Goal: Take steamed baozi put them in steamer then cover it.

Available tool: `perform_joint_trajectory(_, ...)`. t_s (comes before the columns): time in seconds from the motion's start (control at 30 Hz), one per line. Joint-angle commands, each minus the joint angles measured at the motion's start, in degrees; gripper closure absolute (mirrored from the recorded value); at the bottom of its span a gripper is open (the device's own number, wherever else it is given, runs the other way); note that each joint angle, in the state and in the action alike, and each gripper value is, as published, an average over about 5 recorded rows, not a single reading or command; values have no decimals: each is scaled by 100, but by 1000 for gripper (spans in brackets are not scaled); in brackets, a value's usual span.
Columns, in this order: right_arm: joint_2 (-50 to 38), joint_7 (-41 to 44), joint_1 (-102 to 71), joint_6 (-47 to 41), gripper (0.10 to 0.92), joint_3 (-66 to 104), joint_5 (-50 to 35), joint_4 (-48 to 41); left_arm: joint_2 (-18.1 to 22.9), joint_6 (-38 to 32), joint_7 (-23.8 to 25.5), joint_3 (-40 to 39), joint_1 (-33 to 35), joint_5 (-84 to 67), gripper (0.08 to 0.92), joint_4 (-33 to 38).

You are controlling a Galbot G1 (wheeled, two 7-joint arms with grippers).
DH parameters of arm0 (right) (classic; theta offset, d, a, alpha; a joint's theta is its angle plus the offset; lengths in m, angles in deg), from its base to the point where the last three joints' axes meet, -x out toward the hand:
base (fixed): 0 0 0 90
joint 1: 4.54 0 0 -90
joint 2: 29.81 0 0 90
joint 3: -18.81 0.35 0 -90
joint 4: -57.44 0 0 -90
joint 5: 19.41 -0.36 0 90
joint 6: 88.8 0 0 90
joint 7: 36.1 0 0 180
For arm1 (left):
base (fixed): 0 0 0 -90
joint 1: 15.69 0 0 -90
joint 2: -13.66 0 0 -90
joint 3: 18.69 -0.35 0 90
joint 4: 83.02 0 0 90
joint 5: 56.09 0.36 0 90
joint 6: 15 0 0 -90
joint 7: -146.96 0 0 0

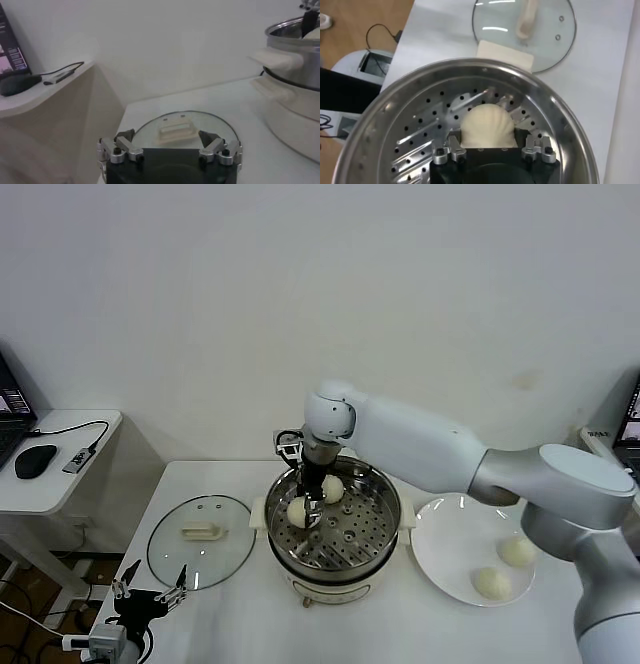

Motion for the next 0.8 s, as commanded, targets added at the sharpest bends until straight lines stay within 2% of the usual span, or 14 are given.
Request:
perform_joint_trajectory(0.03, 156, -28, -139, 14, 375, 94, 139, -175, 0, -4, -2, -9, 5, -3, 177, -19)
perform_joint_trajectory(0.3, 48, -84, -140, -12, 216, 197, 126, -14, -3, 0, 5, -6, -11, -8, 177, -15)
perform_joint_trajectory(0.5, -440, -60, 41, -48, 203, 432, 94, 616, 8, -1, -3, -2, 20, -8, 177, 3)
perform_joint_trajectory(0.67, -1485, 103, 443, 13, 203, 581, -133, 1565, 44, 4, 0, -41, 24, -3, 177, 10)
perform_joint_trajectory(0.8, -2277, 248, 648, 240, 203, 733, -266, 1909, 40, 19, 26, -66, 35, -23, 177, 11)
